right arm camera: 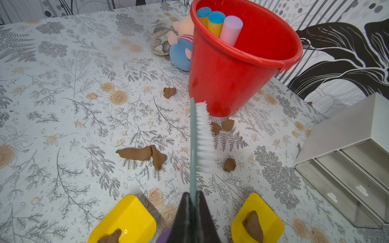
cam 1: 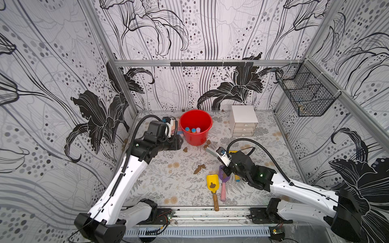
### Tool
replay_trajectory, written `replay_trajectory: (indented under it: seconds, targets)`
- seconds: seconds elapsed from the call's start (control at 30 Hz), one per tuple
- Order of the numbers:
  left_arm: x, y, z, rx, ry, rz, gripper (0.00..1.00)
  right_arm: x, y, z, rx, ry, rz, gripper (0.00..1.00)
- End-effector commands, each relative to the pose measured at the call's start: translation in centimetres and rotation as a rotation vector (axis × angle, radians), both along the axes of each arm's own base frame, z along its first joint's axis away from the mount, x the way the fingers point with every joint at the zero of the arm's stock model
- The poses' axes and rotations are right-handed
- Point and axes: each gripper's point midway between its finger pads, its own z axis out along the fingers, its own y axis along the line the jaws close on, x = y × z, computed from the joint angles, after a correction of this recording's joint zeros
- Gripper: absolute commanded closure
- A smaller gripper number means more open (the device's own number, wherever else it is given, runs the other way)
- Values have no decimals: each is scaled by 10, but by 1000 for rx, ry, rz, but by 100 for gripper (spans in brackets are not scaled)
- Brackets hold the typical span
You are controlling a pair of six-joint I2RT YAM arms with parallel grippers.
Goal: Brush the soil off the hand trowel and place it into the bucket
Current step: Adjust the hand trowel at the center of the board.
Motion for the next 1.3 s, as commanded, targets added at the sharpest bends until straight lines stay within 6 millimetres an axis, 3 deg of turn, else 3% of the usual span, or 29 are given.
replay_trajectory:
  seconds: [0.0,0.13,0.27,0.47,0.63,0.83,0.97,1.13,1.27]
  targets:
    - [0,-8,-12,-83,-11,33,37,2,2,-3,13,17,-8,100]
    - [-11,-8,-45,-52,42,48,38,6,7,2,30,26,-10,100]
    - [-20,-22,-61,-28,79,16,38,7,12,9,47,40,-2,100]
    - [-45,-45,-98,66,141,-26,38,5,-8,0,72,87,-42,100]
    - [-63,-76,-129,114,213,-84,38,15,-34,-2,100,102,-110,100]
    - [-96,-134,-144,116,232,-161,38,31,-60,-9,153,171,-211,100]
    - [-120,-167,-155,92,227,-167,36,37,-66,-16,148,192,-237,100]
    - [-150,-200,-183,140,273,-222,33,41,-71,-19,152,200,-257,100]
    - [-165,-214,-207,164,337,-268,31,39,-74,-15,158,194,-259,100]
